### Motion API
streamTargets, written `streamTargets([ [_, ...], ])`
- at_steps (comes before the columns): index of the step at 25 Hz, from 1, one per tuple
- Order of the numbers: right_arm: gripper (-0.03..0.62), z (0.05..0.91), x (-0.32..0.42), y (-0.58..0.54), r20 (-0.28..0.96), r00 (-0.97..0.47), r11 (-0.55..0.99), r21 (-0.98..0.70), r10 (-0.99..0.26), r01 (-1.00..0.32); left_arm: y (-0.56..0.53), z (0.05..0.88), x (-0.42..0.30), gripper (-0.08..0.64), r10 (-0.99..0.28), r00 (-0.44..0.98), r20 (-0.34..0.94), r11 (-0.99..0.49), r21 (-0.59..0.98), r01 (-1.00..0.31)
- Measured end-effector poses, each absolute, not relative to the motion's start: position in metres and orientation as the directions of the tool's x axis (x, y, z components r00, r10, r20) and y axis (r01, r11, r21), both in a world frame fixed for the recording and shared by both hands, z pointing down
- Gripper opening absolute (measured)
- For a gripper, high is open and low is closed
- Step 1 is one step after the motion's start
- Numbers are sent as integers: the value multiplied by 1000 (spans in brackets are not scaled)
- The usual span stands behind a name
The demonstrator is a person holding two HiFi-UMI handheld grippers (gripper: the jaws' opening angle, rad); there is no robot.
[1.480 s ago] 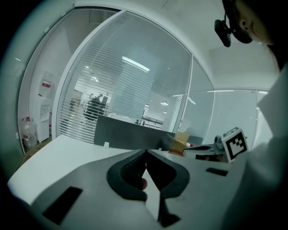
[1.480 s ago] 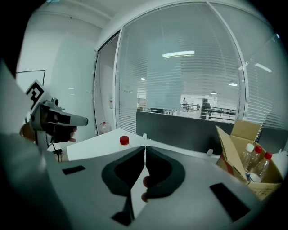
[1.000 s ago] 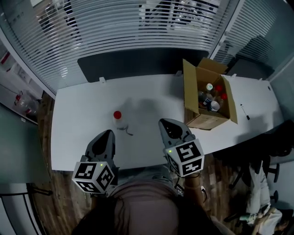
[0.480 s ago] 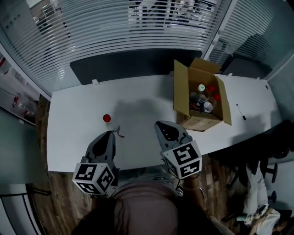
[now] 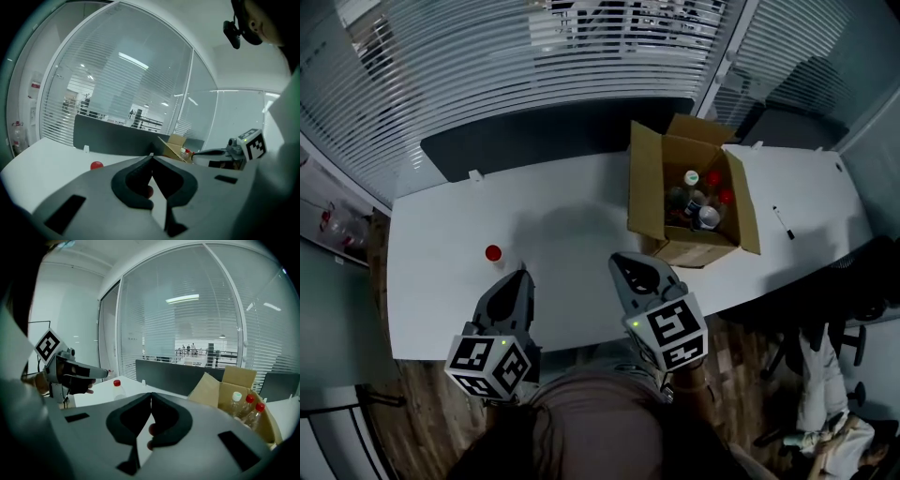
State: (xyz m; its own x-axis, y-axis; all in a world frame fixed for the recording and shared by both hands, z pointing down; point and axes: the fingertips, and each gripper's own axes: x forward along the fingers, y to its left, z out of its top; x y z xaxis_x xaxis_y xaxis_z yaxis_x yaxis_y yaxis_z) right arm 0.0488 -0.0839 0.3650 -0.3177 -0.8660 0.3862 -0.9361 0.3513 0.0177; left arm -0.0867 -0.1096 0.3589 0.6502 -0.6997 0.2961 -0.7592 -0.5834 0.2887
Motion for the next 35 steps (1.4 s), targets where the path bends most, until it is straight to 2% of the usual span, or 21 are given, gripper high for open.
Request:
streamTargets([
  [5,23,369,80,-80,402,-286,323,27,-870,-946,-111,362,-50,8,-661,688,301,-625,288,-726],
  [22,25,357,176,-64,306,-149,143,-40,-940,-989,-115,364,53,8,-513,799,314,-762,262,-593],
  [35,25,356,233,-80,302,-81,71,-42,-950,-997,-126,371,88,8,-510,795,327,-759,262,-595],
])
